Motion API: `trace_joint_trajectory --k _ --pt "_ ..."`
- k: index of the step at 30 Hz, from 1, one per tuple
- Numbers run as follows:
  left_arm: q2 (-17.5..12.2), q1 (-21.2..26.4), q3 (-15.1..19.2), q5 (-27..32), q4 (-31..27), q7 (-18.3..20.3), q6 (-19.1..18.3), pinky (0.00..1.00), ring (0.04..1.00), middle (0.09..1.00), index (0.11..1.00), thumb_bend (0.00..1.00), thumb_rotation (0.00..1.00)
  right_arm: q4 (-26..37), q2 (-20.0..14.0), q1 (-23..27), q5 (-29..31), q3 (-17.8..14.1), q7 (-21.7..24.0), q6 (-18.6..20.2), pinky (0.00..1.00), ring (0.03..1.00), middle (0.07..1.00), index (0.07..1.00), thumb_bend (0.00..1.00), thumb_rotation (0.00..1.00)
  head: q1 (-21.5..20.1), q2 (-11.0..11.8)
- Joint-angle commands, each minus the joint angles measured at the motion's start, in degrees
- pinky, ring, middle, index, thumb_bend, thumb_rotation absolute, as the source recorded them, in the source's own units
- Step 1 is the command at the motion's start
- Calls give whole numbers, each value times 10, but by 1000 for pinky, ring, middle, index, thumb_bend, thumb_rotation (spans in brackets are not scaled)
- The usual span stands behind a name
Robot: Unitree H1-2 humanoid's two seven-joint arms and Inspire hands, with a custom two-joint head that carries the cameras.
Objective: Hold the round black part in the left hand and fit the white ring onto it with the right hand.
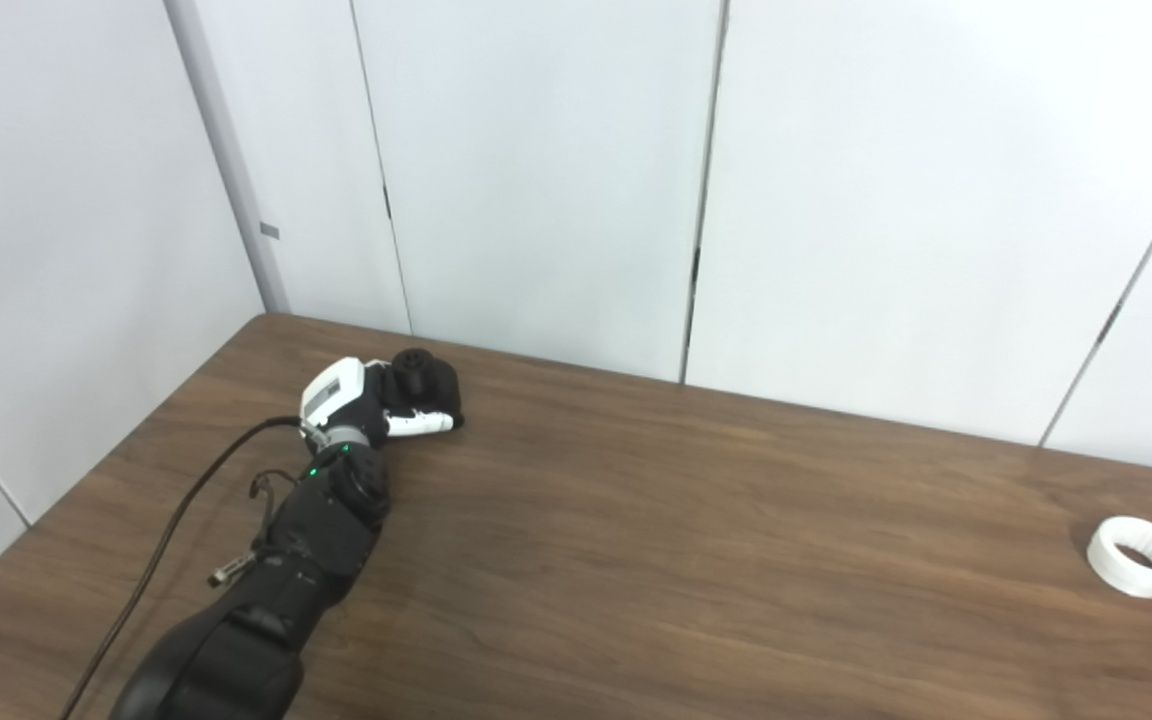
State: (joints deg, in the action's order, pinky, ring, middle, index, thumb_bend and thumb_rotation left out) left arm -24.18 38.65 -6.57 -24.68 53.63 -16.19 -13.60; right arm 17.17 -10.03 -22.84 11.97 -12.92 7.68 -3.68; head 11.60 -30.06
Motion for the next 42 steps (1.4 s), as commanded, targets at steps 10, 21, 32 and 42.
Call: trace_joint_trajectory --k 10,21,32,42 --pt "1 24 -2 8 33 -20 2 1000 974 914 786 1000 413 11 -13 8 6 -5 1 -25 930 920 848 777 572 953 0 -3" --pt "3 34 -16 2 55 -37 0 997 933 876 693 870 366 8 -14 10 8 -6 1 -21 851 905 841 766 584 955 2 -4" --pt "2 27 -4 24 77 -90 82 991 900 827 487 516 56 6 -15 12 4 -4 2 -21 871 921 847 764 568 965 -1 -1" --pt "-5 19 -9 23 67 -104 89 957 873 804 487 517 54 4 -21 17 5 3 10 -21 894 949 903 804 625 1000 -12 -2"
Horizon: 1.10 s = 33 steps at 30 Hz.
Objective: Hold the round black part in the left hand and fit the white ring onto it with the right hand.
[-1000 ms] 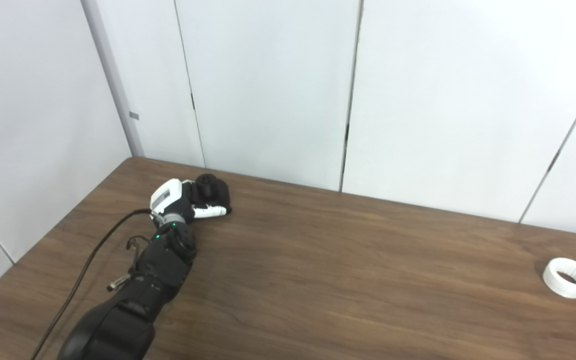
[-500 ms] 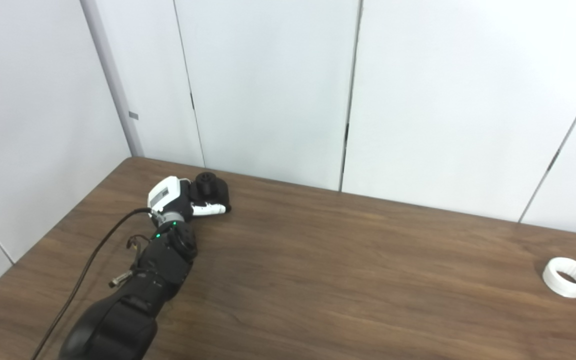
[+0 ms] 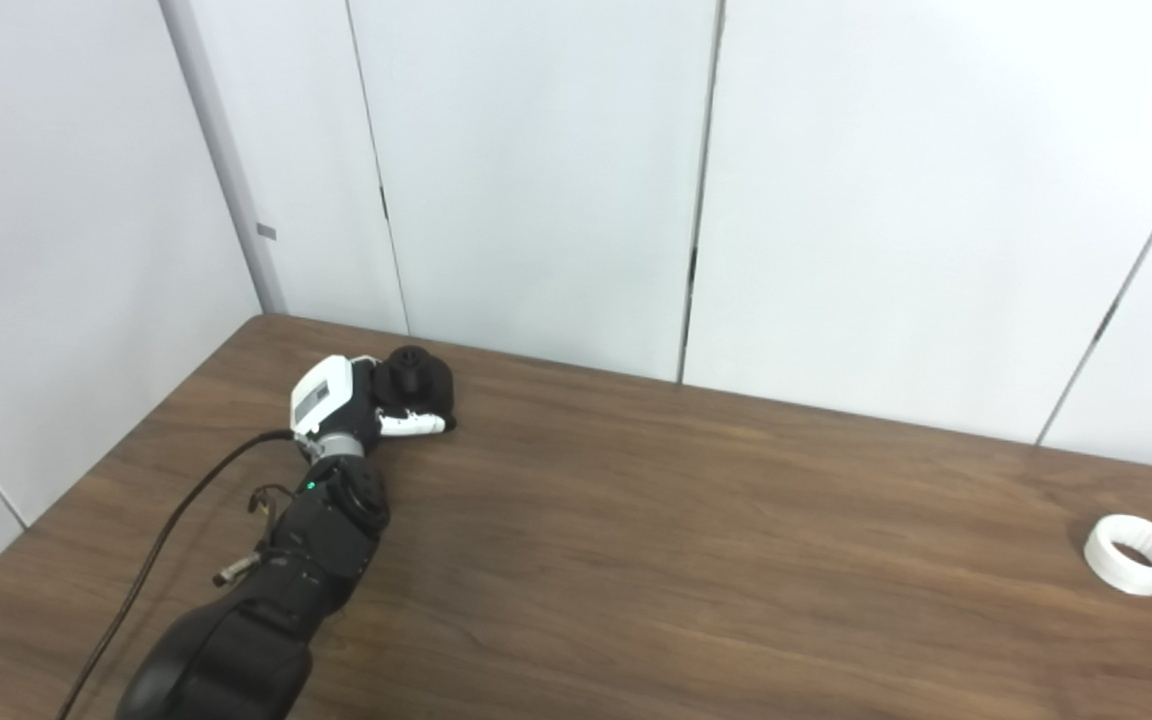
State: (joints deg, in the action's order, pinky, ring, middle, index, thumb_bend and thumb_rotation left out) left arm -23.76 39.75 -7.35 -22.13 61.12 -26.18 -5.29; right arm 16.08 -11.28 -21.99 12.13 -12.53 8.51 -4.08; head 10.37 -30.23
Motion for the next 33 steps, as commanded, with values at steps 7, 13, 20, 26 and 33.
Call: trace_joint_trajectory --k 7,13,20,26,33 --pt "-25 -14 4 -1 -67 8 19 980 906 799 487 516 55 31 7 10 1 2 -16 28 919 951 906 812 595 1000 -18 -10" --pt "-57 -49 10 0 -182 80 3 846 883 794 487 515 56 70 21 10 -10 14 -29 59 916 948 904 813 571 1000 -29 -28" --pt "-100 -101 14 5 -353 197 -41 838 884 814 489 514 57 118 34 9 -27 34 -40 117 964 976 926 840 551 1000 -75 -53" --pt "-96 -168 23 22 -521 276 -72 819 903 828 489 513 56 127 39 8 -47 45 -48 121 901 933 889 816 527 1000 -121 -73" --pt "-52 -225 -10 3 -672 329 -88 825 892 827 489 513 55 122 45 7 -54 52 -55 110 833 901 865 796 567 947 -155 -87"
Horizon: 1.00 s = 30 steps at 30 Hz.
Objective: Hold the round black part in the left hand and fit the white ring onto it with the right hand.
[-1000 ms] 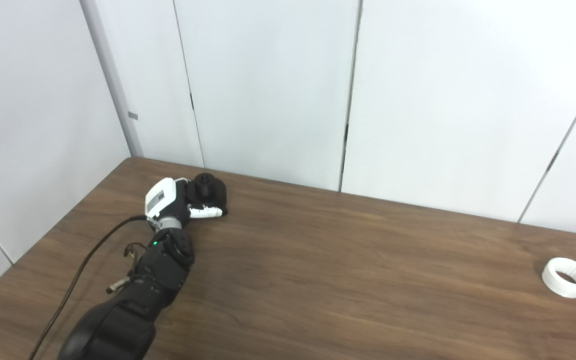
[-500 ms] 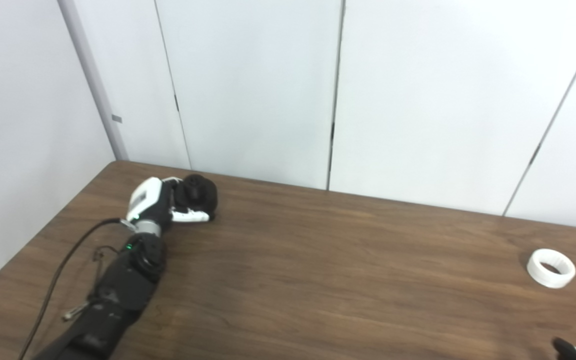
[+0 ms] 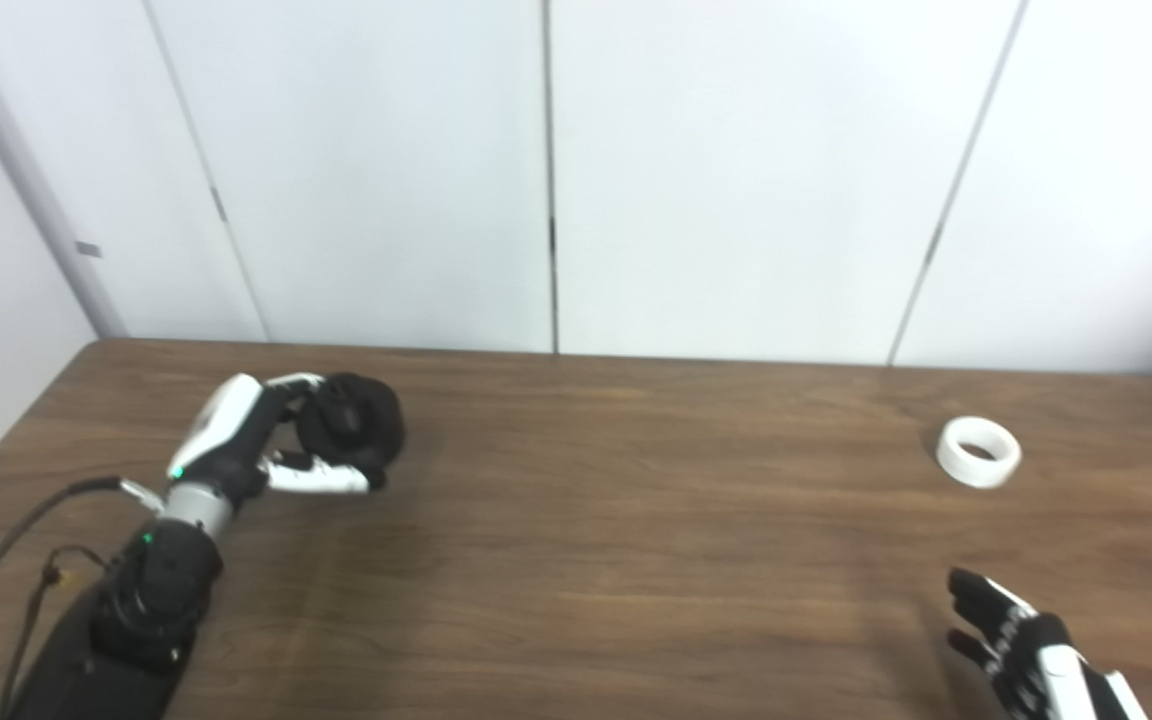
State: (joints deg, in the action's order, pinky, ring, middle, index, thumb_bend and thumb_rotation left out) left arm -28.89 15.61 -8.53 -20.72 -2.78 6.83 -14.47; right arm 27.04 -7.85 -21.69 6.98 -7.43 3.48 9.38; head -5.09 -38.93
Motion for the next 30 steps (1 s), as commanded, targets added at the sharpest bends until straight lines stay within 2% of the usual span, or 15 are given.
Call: trace_joint_trajectory --k 1,4,8,13,22,30 --pt "6 11 -4 -17 -51 5 -3 813 886 827 489 513 57 14 12 5 -4 3 -5 -23 831 901 866 797 563 948 -13 -6" --pt "31 -3 -25 -22 -86 25 1 820 890 835 489 513 59 19 15 7 -10 13 -7 -18 837 907 871 801 543 944 -41 -14" --pt "64 -15 -48 -41 -106 31 10 815 891 837 489 514 61 21 22 11 -29 27 -16 -16 845 897 861 794 525 931 -67 -23" --pt "97 -32 -78 -66 -121 38 18 805 895 841 488 514 62 25 30 17 -49 42 -33 -8 863 891 861 793 525 943 -81 -34" --pt "128 -71 -128 -107 -141 56 35 773 874 826 487 513 61 35 34 26 -60 62 -53 11 870 898 867 805 557 948 -97 -54" --pt "154 -119 -148 -129 -149 49 59 778 874 821 487 514 58 46 28 31 -63 69 -65 25 870 890 857 805 569 951 -91 -71"
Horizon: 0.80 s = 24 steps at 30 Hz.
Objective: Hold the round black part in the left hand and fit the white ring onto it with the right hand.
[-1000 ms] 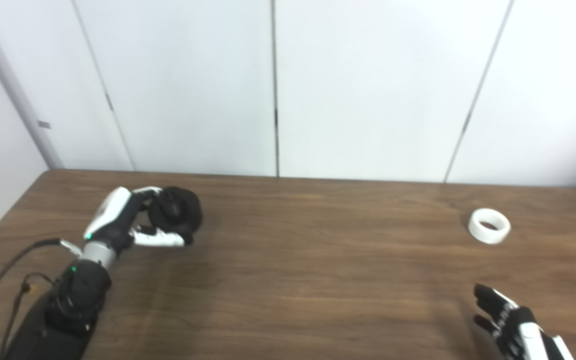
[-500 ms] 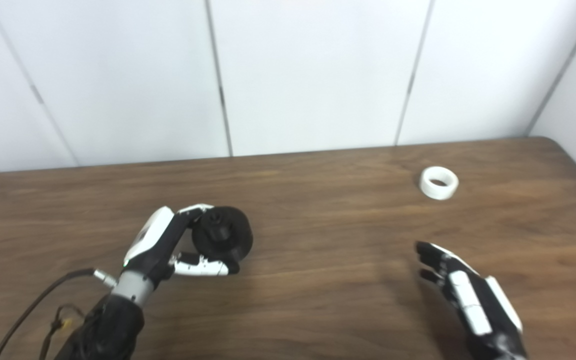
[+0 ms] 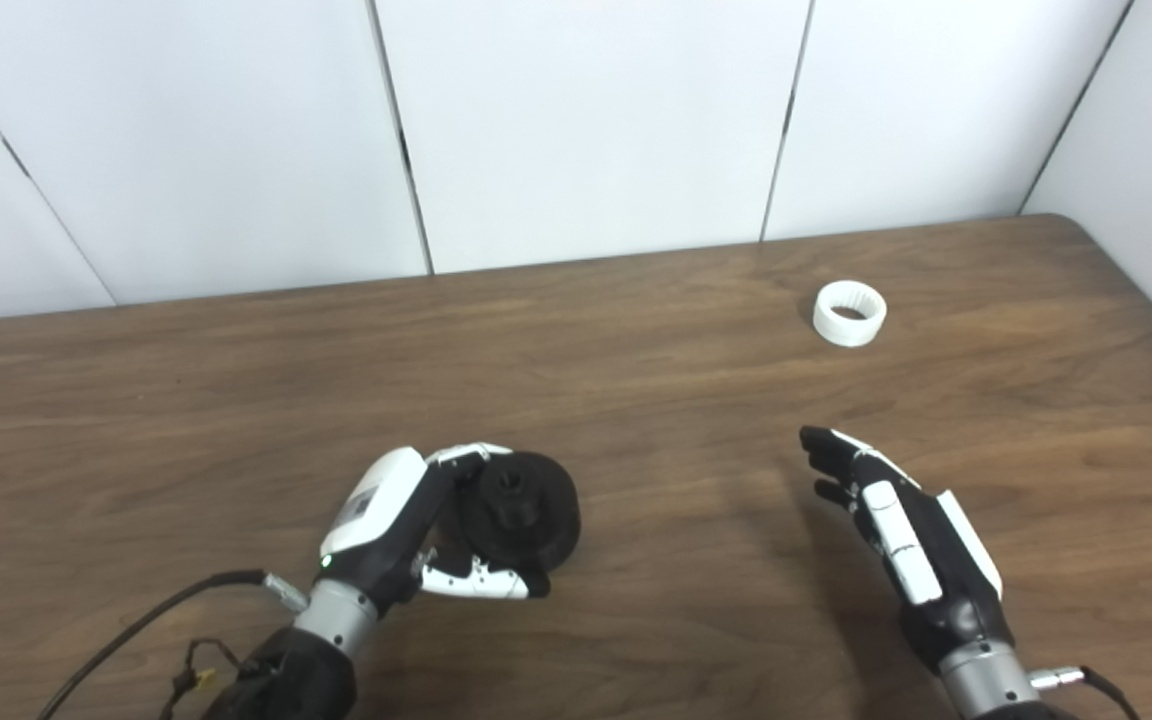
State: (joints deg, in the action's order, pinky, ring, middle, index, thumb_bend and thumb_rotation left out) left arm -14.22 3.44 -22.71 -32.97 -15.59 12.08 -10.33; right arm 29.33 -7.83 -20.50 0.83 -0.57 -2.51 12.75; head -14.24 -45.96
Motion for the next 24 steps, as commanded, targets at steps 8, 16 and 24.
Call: trace_joint_trajectory --k 8,16,24 --pt "32 -31 -18 -32 -10 -21 31 771 881 823 487 513 58 38 20 20 1 -5 -7 13 880 903 860 808 608 966 14 -13" --pt "43 -49 -19 -48 15 -43 57 761 869 821 488 513 59 53 7 20 18 -16 1 28 932 912 865 822 581 977 36 -34" --pt "47 -64 -31 -104 20 -44 47 994 878 811 489 514 60 64 0 24 31 -29 9 47 909 912 871 828 596 969 51 -44"
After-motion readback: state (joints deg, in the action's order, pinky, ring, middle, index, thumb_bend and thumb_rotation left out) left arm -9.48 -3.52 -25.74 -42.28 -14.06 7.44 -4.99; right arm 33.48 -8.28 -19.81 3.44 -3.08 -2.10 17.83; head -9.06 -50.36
